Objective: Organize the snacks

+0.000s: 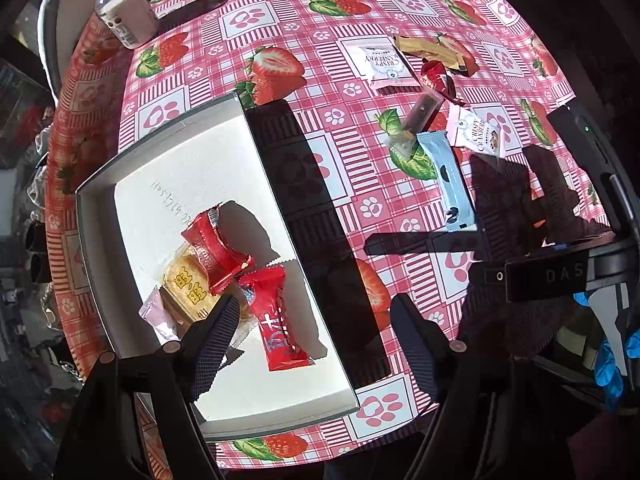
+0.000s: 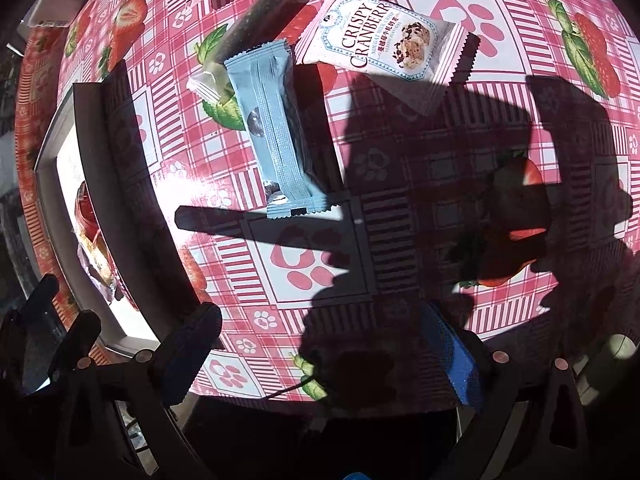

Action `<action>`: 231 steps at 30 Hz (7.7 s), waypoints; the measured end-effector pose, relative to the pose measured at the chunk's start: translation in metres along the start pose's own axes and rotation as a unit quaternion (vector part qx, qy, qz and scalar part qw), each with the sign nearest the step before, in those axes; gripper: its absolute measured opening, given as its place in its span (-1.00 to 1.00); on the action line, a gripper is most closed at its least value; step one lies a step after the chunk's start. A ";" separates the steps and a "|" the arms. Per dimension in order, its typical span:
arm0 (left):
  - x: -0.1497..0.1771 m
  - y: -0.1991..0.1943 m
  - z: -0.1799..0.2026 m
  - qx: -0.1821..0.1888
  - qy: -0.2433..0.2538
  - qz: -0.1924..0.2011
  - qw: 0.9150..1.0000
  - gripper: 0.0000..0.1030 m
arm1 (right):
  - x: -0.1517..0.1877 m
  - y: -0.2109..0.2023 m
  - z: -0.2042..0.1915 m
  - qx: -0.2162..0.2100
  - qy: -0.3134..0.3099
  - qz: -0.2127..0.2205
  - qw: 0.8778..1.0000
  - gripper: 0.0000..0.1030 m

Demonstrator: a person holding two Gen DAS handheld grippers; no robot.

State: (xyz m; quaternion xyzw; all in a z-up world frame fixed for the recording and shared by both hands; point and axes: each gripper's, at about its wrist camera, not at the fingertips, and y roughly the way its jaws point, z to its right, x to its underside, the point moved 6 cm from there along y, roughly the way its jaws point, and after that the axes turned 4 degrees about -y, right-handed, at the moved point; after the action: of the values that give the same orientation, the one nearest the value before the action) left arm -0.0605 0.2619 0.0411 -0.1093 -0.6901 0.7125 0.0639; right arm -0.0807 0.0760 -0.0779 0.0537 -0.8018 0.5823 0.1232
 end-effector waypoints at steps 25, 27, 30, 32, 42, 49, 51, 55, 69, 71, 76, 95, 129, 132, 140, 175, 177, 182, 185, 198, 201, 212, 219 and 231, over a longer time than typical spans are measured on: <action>-0.060 -0.009 0.026 0.016 -0.003 0.012 1.000 0.57 | -0.031 -0.039 0.091 0.021 0.032 0.041 0.998 0.97; -0.068 -0.002 0.028 0.015 -0.009 0.007 1.000 0.57 | -0.038 -0.042 0.098 0.027 0.030 0.043 0.998 0.97; -0.079 0.006 0.032 0.013 -0.012 0.004 1.000 0.57 | -0.051 -0.048 0.104 0.036 0.025 0.048 0.998 0.97; -0.086 0.013 0.037 0.007 -0.004 0.001 1.000 0.57 | -0.061 -0.052 0.105 0.044 0.015 0.055 0.997 0.97; -0.130 0.044 0.051 -0.011 0.017 -0.002 1.000 0.57 | -0.104 -0.053 0.072 0.162 -0.162 0.080 0.970 0.97; -0.174 0.059 0.041 0.050 -0.085 -0.012 0.995 0.57 | -0.131 -0.037 0.061 0.169 -0.197 0.082 0.962 0.97; -0.184 0.064 0.045 0.056 -0.093 -0.011 0.994 0.57 | -0.136 -0.035 0.064 0.149 -0.190 0.084 0.967 0.97; -0.204 0.079 0.053 0.060 -0.100 -0.020 0.993 0.57 | -0.147 -0.038 0.063 0.148 -0.196 0.090 0.965 0.97; -0.231 0.114 0.076 -0.016 -0.064 -0.033 0.997 0.60 | -0.124 -0.025 0.049 0.146 -0.196 0.073 0.967 1.00; -0.232 0.115 0.078 -0.013 -0.070 -0.031 0.997 0.58 | -0.128 -0.025 0.049 0.147 -0.193 0.065 0.968 1.00; -0.224 0.102 0.074 -0.013 -0.058 -0.021 0.998 -0.20 | -0.130 -0.031 0.040 0.148 -0.206 0.092 0.963 0.66; -0.088 0.013 0.060 0.046 -0.015 0.011 0.999 -0.20 | -0.066 -0.067 0.074 -0.009 -0.056 0.113 0.992 -0.20; -0.017 -0.051 -0.008 0.044 -0.049 0.075 0.995 -0.20 | -0.022 -0.093 -0.031 -0.026 -0.101 0.138 0.985 -0.20; -0.016 -0.052 -0.010 0.044 -0.053 0.076 0.995 -0.20 | -0.020 -0.092 -0.035 -0.024 -0.105 0.136 0.985 -0.20; -0.011 -0.052 -0.017 0.045 -0.064 0.077 0.994 -0.20 | -0.019 -0.091 -0.043 -0.019 -0.116 0.135 0.984 -0.20; 0.029 -0.022 -0.124 0.019 -0.184 0.059 0.981 -0.20 | -0.034 -0.080 -0.185 0.002 -0.263 0.100 0.960 -0.20; 0.033 -0.018 -0.128 0.019 -0.190 0.054 0.980 -0.20 | -0.033 -0.074 -0.195 0.005 -0.274 0.094 0.957 -0.20; 0.039 -0.005 -0.132 0.019 -0.196 0.039 0.980 -0.20 | -0.033 -0.061 -0.221 0.013 -0.302 0.079 0.950 -0.20; 0.041 -0.001 -0.132 0.019 -0.197 0.035 0.980 -0.20 | -0.038 -0.055 -0.233 0.017 -0.310 0.075 0.947 -0.20; 0.038 0.014 -0.133 0.012 -0.195 0.016 0.981 -0.17 | -0.057 -0.043 -0.264 0.022 -0.319 0.064 0.945 -0.18; 0.039 0.016 -0.131 0.012 -0.191 0.012 0.982 0.03 | -0.058 -0.041 -0.267 0.022 -0.322 0.061 0.945 -0.15; 0.039 0.013 -0.125 0.013 -0.199 0.006 0.980 0.47 | -0.069 -0.052 -0.240 0.040 -0.296 0.072 0.952 1.00; 0.024 0.002 -0.102 0.012 -0.168 0.010 0.986 0.48 | -0.082 -0.058 -0.184 0.054 -0.247 0.073 0.965 1.00; -0.011 -0.006 -0.034 0.018 -0.079 0.006 0.997 0.51 | -0.084 -0.067 -0.052 0.047 -0.111 0.067 0.990 1.00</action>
State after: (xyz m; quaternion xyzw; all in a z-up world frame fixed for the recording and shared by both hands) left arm -0.0414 0.2926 0.0467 -0.0560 -0.6797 0.7314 0.0067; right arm 0.0230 0.0995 -0.0230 0.0693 -0.7839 0.6170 -0.0085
